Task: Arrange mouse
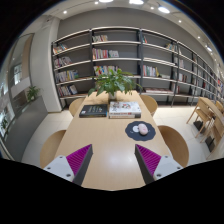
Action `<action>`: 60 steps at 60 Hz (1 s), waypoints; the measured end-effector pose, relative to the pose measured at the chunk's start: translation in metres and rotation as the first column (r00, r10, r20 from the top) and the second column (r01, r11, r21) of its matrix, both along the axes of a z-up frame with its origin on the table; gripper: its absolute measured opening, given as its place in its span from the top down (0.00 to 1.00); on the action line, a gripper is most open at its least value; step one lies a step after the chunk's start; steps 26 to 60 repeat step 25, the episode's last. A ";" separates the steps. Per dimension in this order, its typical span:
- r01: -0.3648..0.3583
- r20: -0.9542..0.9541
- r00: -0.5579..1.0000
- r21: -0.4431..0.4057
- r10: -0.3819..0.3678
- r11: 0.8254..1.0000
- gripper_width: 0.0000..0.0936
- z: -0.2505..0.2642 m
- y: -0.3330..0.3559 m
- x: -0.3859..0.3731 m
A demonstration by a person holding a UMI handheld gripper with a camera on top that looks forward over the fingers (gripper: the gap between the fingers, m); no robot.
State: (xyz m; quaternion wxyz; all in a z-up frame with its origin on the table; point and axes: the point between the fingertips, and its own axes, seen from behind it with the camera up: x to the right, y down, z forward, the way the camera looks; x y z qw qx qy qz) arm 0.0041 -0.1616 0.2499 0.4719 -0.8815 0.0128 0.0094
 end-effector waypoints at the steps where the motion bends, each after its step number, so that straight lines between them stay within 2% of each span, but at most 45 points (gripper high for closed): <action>1: 0.001 0.001 1.000 -0.003 -0.001 1.000 0.07 -0.002 -0.008 -0.001; 17: 0.005 0.033 0.999 -0.026 -0.004 1.000 0.07 -0.011 -0.053 -0.005; 60: 0.000 0.034 0.999 -0.036 0.001 0.999 0.07 -0.014 -0.053 -0.003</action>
